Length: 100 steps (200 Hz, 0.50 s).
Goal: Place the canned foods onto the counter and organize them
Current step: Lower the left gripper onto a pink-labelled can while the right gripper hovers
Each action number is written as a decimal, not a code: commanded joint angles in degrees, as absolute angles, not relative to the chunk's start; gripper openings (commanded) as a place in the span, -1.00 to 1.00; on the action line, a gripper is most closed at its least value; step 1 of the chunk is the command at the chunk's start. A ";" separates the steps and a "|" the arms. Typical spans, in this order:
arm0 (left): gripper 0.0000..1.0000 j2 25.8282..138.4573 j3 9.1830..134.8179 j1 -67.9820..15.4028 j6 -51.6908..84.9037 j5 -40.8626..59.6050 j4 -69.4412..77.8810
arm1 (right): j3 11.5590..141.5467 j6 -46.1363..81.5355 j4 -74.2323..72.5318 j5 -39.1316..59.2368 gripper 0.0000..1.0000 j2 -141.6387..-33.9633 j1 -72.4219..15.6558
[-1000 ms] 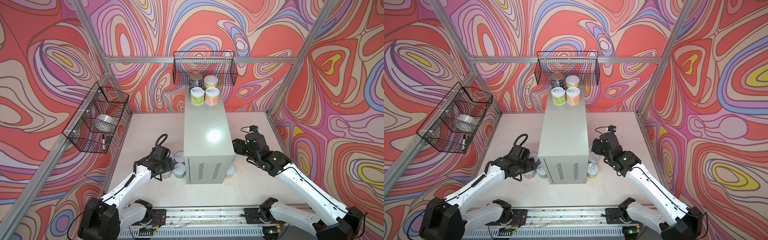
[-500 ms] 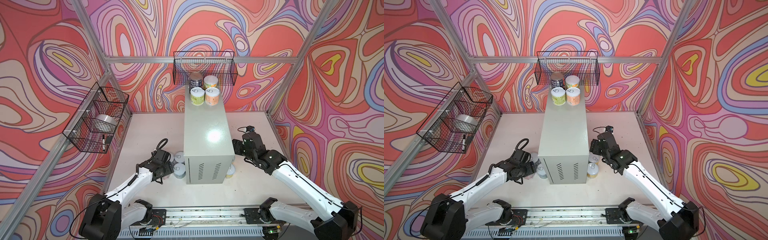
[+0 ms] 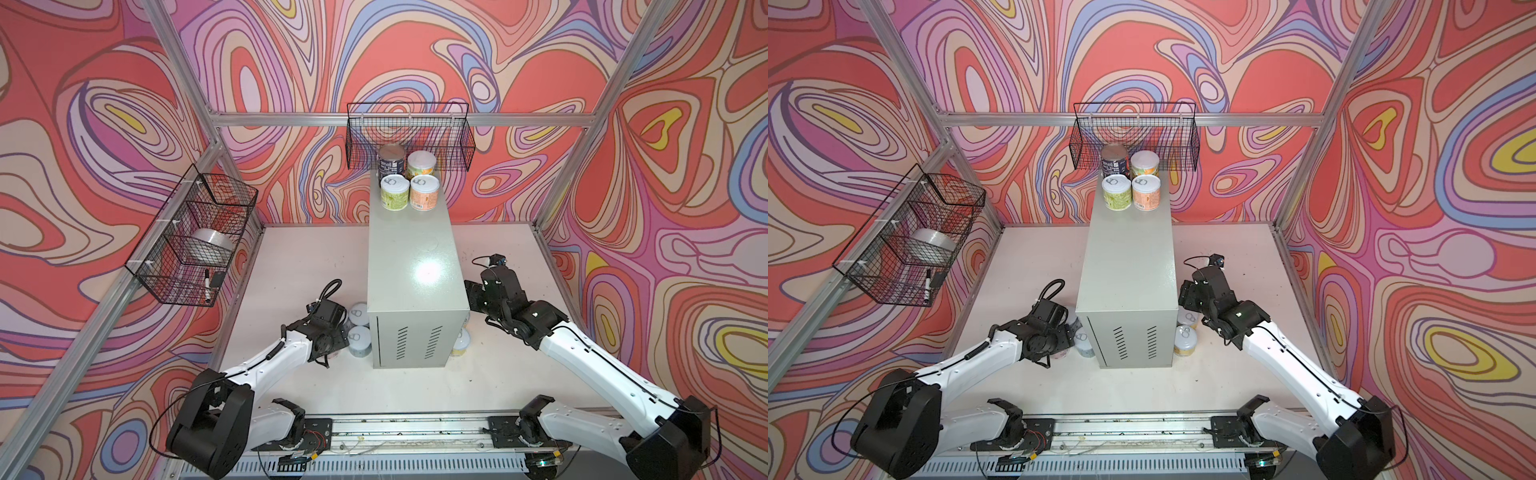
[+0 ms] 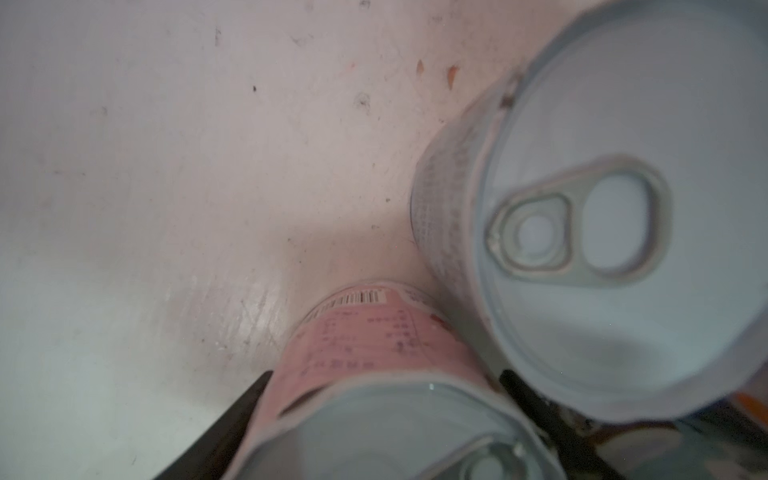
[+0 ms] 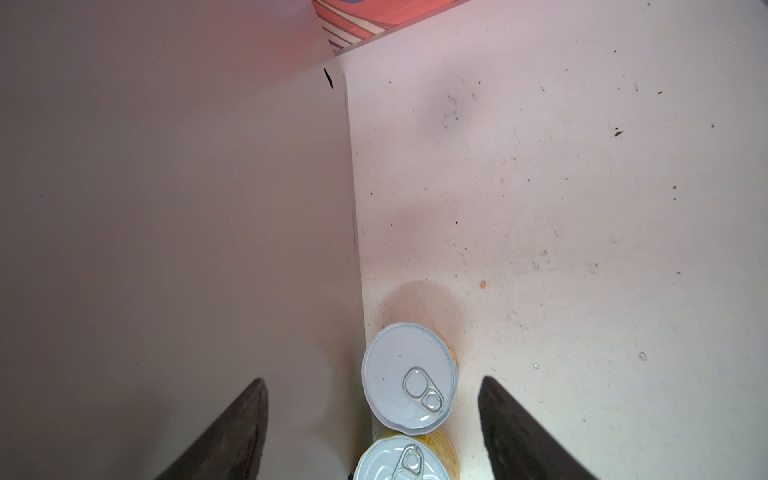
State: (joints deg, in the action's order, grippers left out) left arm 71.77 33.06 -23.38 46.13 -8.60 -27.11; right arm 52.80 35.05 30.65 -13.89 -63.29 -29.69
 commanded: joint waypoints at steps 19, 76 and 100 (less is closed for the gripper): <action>0.56 74.68 33.66 -24.50 48.05 -10.24 -25.41 | 51.77 35.23 28.96 -13.75 0.63 -63.98 -29.44; -0.14 74.89 35.15 -25.41 47.52 -11.54 -27.51 | 51.24 35.22 28.65 -14.02 0.63 -63.58 -29.43; -0.91 73.59 37.09 -25.58 45.21 -10.47 -29.83 | 51.55 35.02 28.48 -14.30 0.63 -63.50 -29.38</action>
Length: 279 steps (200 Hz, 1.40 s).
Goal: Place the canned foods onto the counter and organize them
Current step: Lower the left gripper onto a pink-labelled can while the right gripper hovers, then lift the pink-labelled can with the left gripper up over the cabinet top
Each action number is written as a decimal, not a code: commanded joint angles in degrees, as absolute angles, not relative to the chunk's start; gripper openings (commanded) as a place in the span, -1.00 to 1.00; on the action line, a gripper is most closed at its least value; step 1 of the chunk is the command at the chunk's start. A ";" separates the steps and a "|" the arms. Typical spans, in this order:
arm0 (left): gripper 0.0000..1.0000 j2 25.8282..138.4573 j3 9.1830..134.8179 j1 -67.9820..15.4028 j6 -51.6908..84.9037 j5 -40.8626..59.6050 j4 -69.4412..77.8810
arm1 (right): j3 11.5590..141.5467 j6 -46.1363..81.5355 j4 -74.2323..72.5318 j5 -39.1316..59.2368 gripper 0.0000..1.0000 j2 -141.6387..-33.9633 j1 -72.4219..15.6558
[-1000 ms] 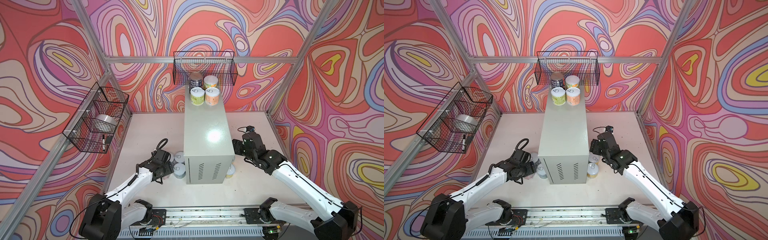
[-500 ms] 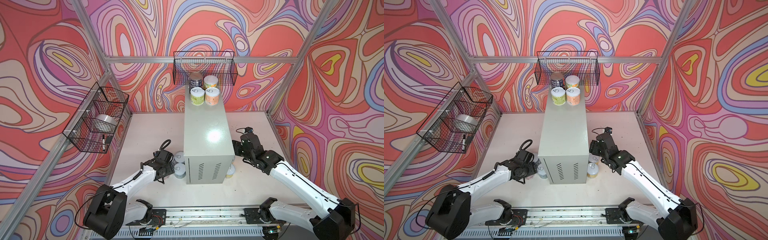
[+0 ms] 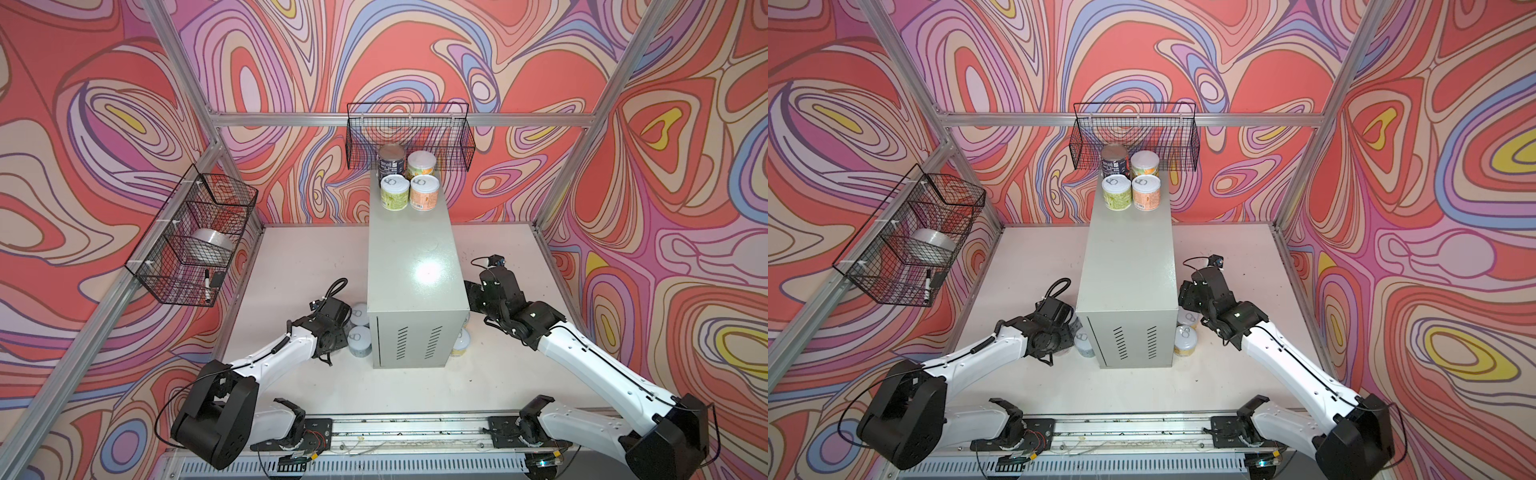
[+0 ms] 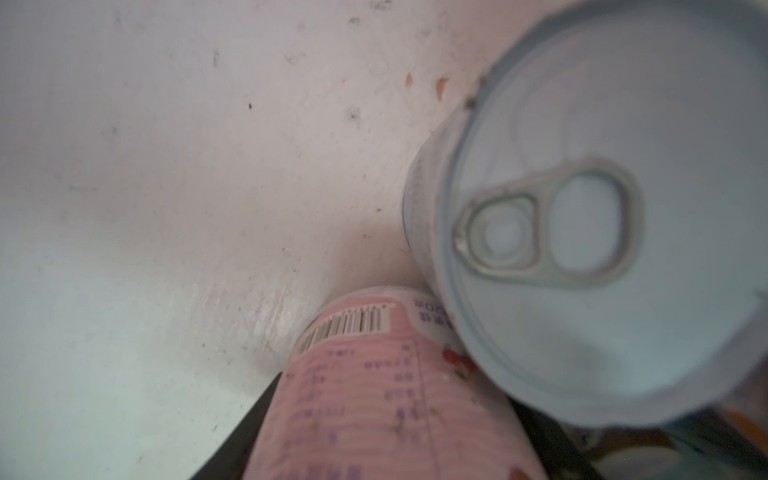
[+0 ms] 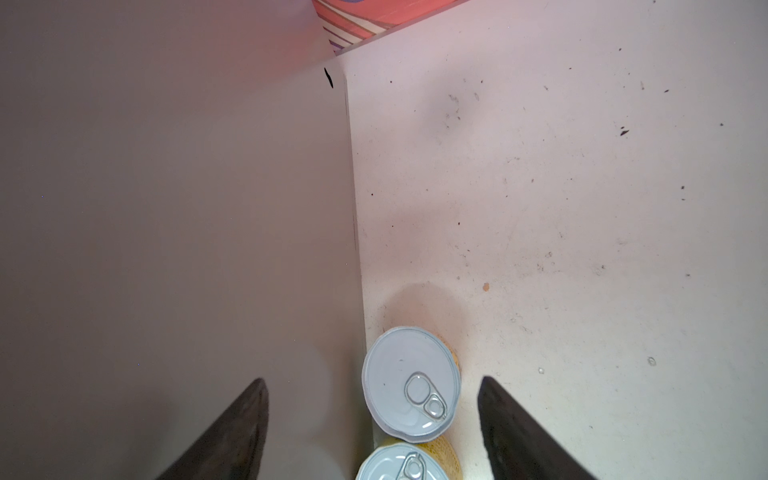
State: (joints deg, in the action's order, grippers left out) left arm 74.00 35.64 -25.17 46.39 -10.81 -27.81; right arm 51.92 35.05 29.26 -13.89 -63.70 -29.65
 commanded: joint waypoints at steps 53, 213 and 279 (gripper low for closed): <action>-1.00 65.90 42.84 -25.66 40.63 -8.06 -40.61 | 52.97 34.96 28.70 -13.36 0.64 -64.99 -29.07; -1.00 84.84 128.70 -28.12 16.90 -4.56 -91.49 | 79.07 23.75 44.21 -25.99 0.62 -61.67 -27.81; -1.00 91.06 139.60 -31.76 16.17 -7.04 -84.40 | 82.30 20.84 41.16 -27.29 0.60 -60.34 -27.82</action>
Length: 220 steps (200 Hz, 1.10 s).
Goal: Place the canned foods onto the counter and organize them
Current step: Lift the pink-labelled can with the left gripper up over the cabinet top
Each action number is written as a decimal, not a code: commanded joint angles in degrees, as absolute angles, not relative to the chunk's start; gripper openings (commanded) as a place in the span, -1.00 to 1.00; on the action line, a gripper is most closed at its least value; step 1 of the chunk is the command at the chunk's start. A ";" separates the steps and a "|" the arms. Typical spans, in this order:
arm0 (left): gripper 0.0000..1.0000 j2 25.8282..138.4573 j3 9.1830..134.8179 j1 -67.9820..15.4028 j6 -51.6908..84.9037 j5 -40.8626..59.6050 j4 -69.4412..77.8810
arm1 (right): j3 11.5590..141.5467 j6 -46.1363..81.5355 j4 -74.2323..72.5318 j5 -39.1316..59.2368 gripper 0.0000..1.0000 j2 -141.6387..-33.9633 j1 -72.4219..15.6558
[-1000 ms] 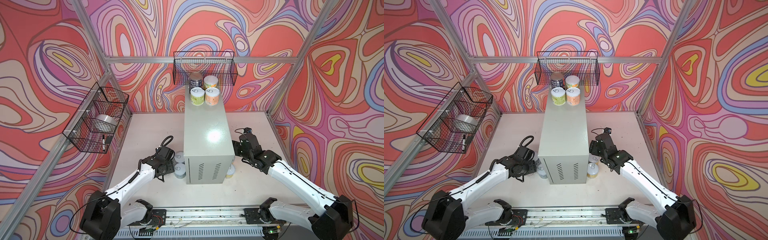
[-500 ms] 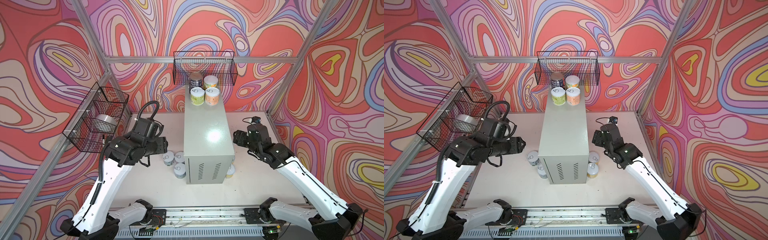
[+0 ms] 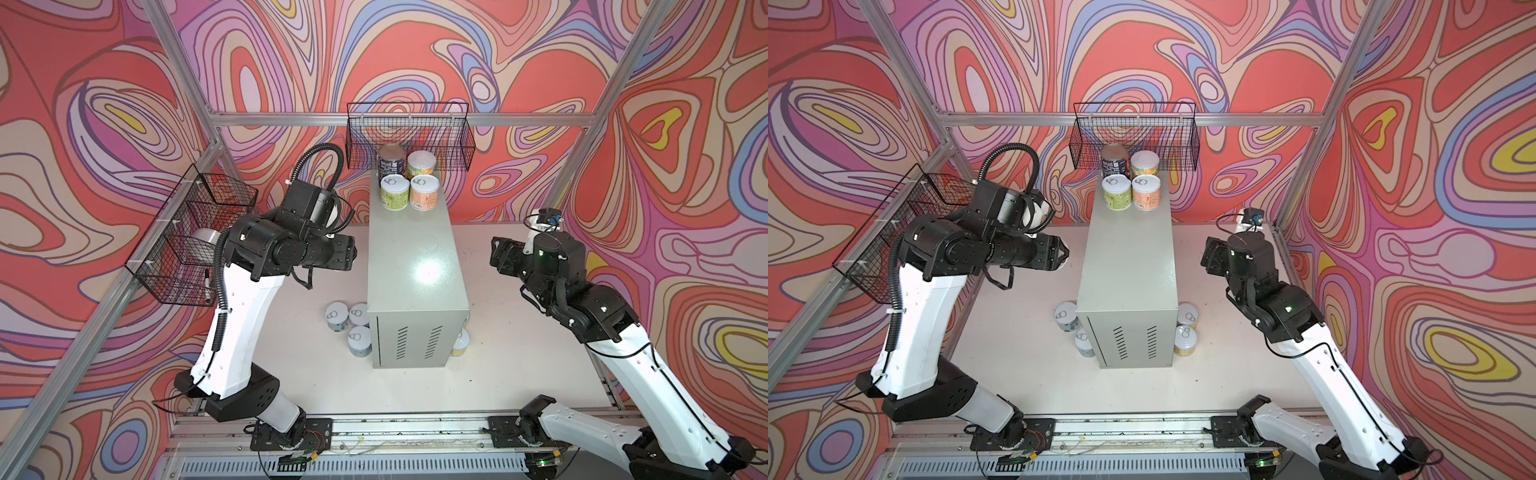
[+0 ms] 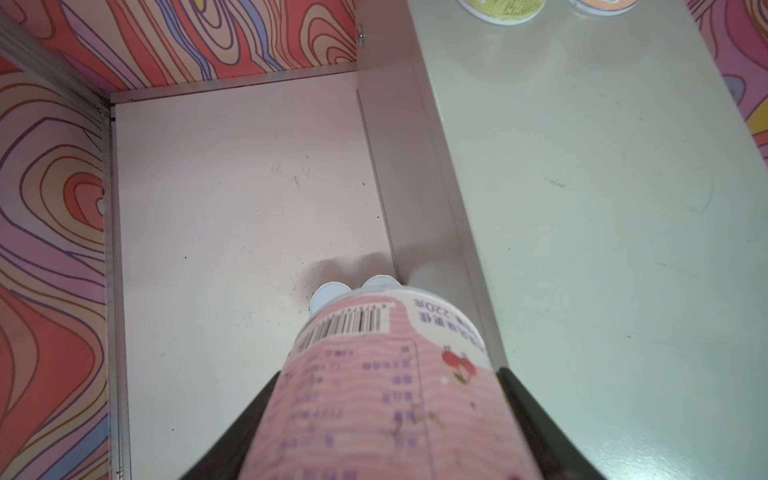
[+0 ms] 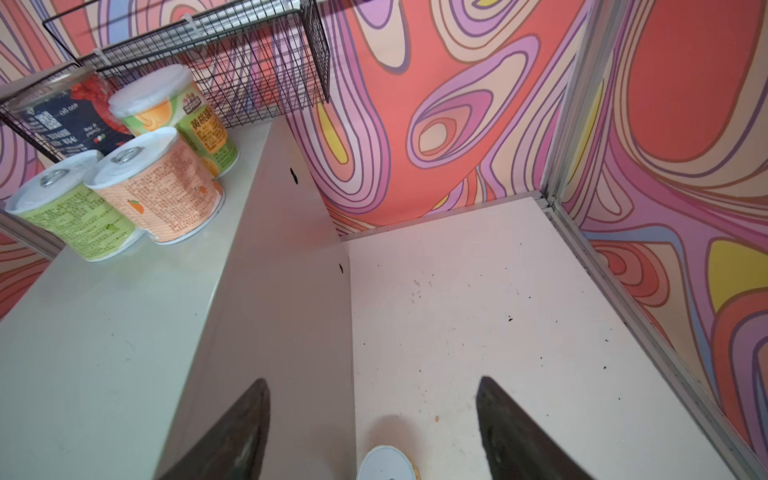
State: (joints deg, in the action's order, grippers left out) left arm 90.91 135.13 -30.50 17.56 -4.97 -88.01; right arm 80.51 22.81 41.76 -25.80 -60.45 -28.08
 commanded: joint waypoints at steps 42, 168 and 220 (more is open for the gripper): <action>-1.00 96.51 145.48 -33.93 15.39 -8.08 -82.43 | 83.37 19.03 38.98 -27.26 0.58 -59.51 -27.79; -1.00 104.97 152.18 -40.26 16.26 -4.15 -81.91 | 83.56 18.62 35.56 -22.52 0.55 -57.69 -27.77; -1.00 108.06 152.39 -40.25 16.40 -4.09 -83.32 | 82.96 18.37 35.43 -22.84 0.55 -57.70 -27.82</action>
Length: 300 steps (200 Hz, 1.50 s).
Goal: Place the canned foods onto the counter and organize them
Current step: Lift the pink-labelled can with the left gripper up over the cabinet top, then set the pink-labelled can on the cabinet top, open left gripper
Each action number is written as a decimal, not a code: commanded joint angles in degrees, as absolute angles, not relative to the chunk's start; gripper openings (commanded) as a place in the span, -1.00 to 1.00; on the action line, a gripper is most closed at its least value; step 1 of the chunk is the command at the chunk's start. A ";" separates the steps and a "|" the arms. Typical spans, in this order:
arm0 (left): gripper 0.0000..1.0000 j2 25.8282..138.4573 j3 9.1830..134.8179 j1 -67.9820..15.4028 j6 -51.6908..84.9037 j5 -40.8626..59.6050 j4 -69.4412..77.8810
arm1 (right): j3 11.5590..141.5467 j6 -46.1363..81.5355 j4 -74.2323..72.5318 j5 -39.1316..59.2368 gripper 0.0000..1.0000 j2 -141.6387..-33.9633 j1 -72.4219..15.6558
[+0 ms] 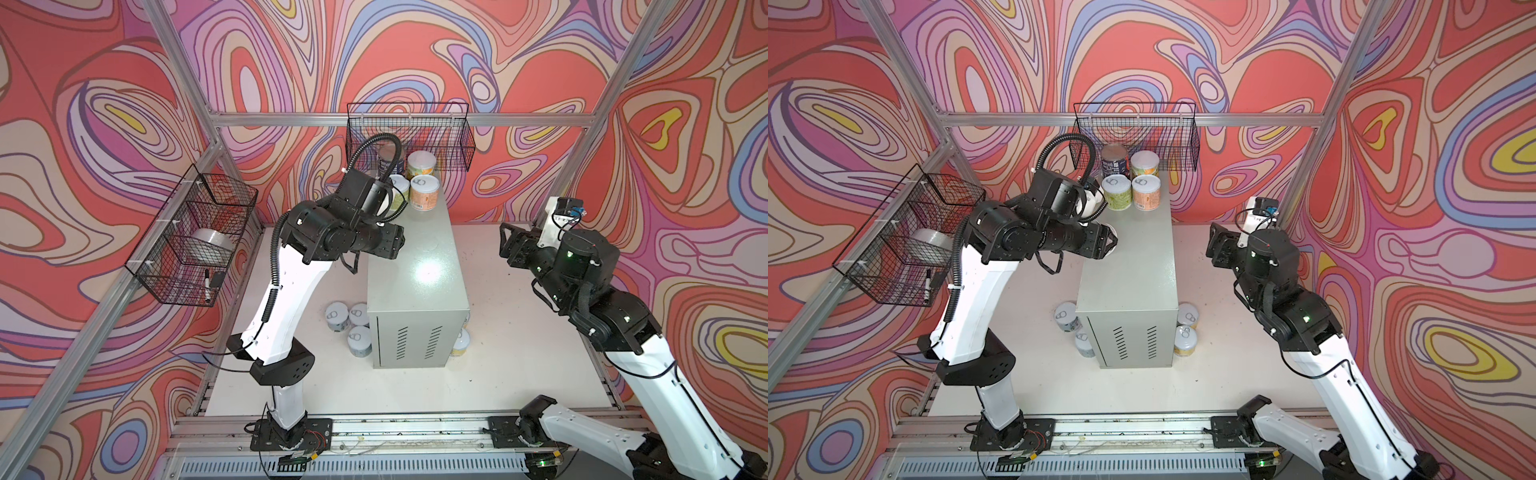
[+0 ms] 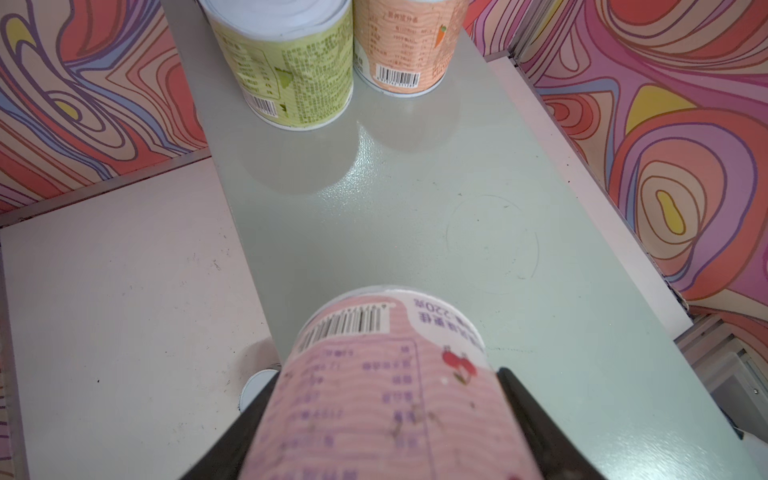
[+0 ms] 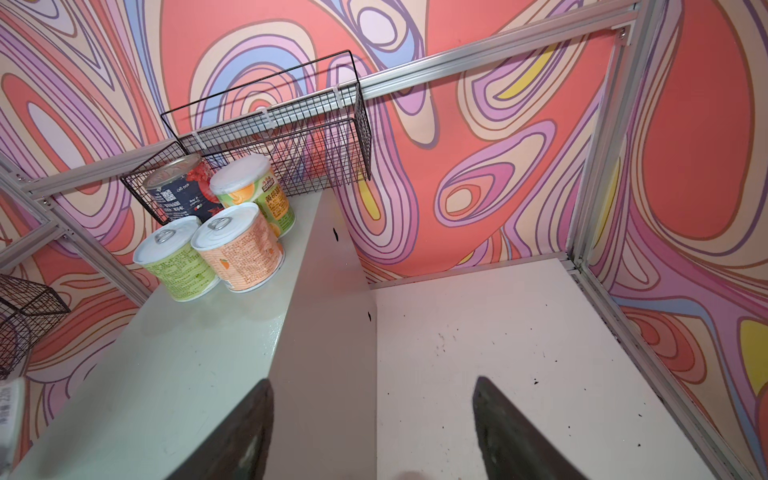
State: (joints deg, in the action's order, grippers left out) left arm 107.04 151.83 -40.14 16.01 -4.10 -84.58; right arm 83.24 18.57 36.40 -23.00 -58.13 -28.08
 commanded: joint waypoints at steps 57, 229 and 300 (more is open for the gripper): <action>0.73 110.54 152.06 -40.25 16.31 -5.22 -83.79 | 83.08 17.53 35.18 -21.97 0.60 -58.80 -27.80; 1.00 99.61 147.18 -39.38 9.20 -10.61 -62.55 | 87.01 18.75 37.87 -15.98 0.62 -62.61 -27.86; 1.00 71.17 107.98 -39.37 12.03 -16.79 -42.57 | 84.58 20.26 43.76 -18.18 0.63 -61.10 -27.52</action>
State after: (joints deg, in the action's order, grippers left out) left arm 78.35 115.79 -39.66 10.96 -13.02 -52.10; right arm 85.27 19.18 40.12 -17.76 -60.60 -28.03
